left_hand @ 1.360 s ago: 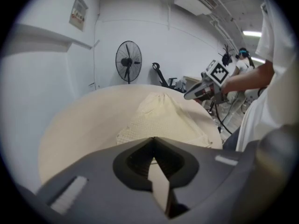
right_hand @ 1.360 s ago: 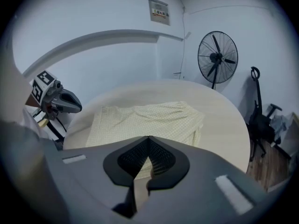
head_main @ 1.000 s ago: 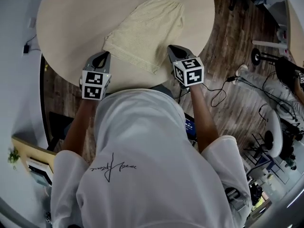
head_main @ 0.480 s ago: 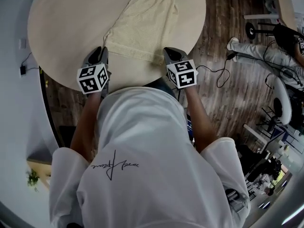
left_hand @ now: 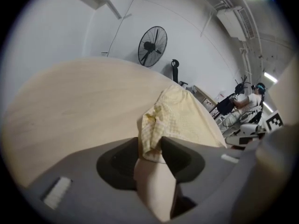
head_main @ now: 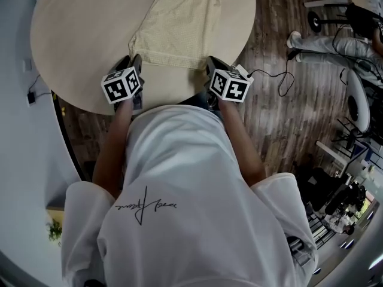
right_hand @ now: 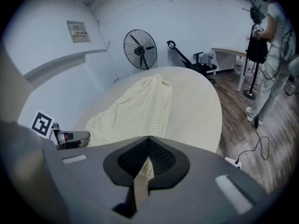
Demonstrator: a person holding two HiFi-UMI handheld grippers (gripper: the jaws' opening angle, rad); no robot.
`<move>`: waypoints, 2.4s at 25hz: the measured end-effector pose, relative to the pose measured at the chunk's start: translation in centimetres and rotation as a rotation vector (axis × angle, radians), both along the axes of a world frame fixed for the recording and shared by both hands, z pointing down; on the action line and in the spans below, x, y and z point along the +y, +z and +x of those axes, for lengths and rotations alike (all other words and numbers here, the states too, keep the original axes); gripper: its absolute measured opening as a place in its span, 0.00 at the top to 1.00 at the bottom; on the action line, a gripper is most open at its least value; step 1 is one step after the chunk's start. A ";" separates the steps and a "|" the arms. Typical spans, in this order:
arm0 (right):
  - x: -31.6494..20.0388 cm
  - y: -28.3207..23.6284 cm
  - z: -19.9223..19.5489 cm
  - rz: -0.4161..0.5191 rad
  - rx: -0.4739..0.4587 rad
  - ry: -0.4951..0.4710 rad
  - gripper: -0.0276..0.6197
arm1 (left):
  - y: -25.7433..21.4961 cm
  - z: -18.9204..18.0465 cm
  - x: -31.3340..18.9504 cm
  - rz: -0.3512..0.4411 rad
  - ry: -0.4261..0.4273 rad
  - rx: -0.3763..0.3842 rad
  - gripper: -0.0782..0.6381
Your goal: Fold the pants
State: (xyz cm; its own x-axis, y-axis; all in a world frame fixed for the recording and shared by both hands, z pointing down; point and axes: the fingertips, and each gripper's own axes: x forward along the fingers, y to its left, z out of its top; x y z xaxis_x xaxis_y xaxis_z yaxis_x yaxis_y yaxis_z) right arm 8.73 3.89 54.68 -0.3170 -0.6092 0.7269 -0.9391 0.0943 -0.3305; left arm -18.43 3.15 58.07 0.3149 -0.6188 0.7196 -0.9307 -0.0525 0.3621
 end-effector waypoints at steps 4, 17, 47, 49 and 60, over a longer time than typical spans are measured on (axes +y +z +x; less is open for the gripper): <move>1.1 0.5 0.3 -0.014 -0.022 0.078 0.94 | 0.5 -0.3 0.2 0.003 -0.009 -0.044 0.66; 4.1 3.7 -0.9 -0.108 0.007 0.150 0.78 | 0.7 -0.9 0.5 0.022 -0.006 -0.093 0.66; 5.7 3.2 -0.4 -0.287 -0.111 0.003 0.89 | -1.2 1.1 2.8 0.016 0.085 0.048 0.77; 5.8 2.6 -0.5 -0.297 -0.126 -0.028 0.89 | -2.0 1.2 2.8 0.022 0.095 0.066 0.77; 6.6 0.9 -1.2 -0.301 -0.163 -0.111 0.89 | -2.7 0.7 3.8 -0.009 0.158 0.090 0.78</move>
State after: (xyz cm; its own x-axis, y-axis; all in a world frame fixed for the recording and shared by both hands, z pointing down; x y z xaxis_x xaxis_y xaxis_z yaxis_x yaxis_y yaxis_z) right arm 7.58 10.49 55.54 -0.4962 -0.3311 0.8026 -0.8610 0.0689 -0.5039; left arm -17.76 6.97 55.37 0.4714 -0.5500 0.6894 -0.8748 -0.1923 0.4447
